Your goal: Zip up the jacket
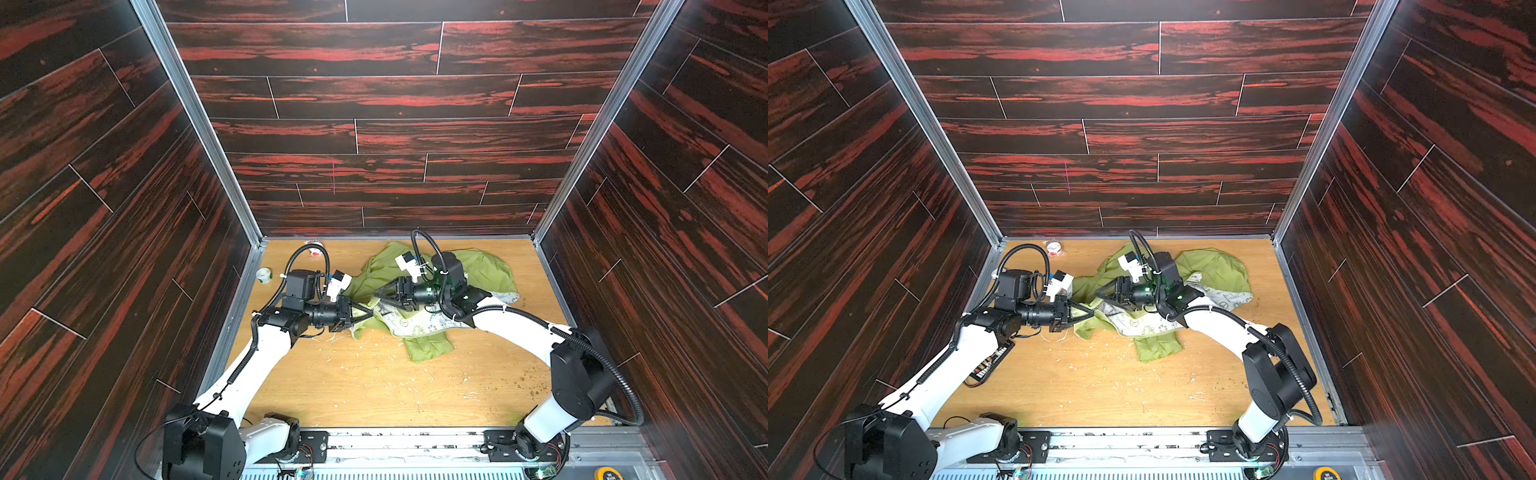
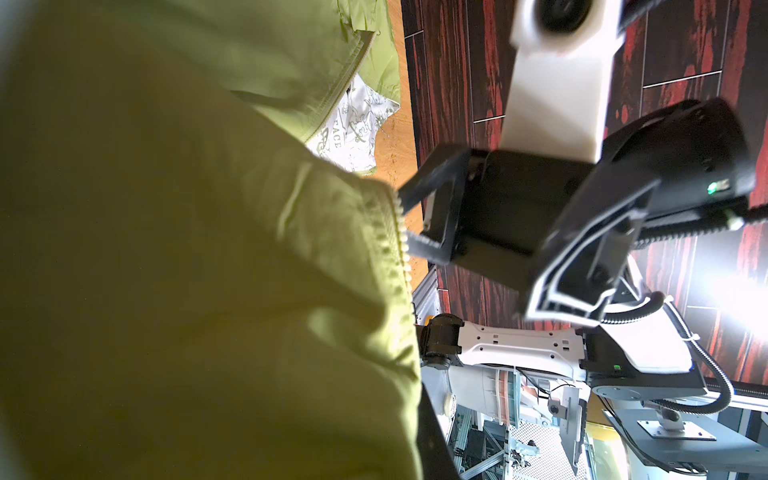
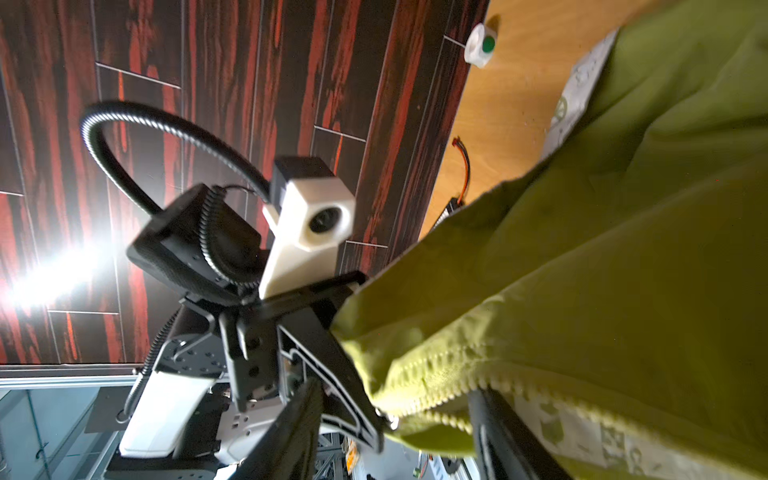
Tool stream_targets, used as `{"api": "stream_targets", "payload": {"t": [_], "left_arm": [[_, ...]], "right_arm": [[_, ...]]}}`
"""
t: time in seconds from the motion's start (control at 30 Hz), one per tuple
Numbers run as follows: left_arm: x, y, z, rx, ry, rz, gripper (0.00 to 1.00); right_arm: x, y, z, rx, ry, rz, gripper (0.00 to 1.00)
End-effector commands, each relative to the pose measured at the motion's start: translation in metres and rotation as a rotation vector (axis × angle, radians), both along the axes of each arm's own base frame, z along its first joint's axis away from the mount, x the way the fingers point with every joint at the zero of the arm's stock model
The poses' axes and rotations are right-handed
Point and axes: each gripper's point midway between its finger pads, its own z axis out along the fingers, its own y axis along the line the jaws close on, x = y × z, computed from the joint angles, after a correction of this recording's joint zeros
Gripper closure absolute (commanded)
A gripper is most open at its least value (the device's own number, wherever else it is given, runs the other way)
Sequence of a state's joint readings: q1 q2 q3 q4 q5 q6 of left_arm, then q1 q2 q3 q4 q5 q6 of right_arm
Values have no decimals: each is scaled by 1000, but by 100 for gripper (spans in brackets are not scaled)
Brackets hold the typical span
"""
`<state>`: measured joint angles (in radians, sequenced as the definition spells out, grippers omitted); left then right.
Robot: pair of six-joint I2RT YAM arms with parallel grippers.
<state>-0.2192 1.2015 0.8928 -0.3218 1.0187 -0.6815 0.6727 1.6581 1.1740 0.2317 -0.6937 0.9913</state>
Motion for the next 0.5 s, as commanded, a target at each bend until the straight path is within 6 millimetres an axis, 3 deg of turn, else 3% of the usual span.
{"api": "stream_targets", "payload": {"t": [0.0, 0.23, 0.47], "left_arm": [[-7, -1, 14, -26, -37, -26, 100], [-6, -1, 14, -26, -41, -26, 100], [-3, -2, 15, -28, -45, -27, 100]], "right_arm": [[7, 9, -8, -2, 17, 18, 41], [7, 17, -11, 7, 37, 44, 41], [-8, 18, -11, 73, 55, 85, 41]]}}
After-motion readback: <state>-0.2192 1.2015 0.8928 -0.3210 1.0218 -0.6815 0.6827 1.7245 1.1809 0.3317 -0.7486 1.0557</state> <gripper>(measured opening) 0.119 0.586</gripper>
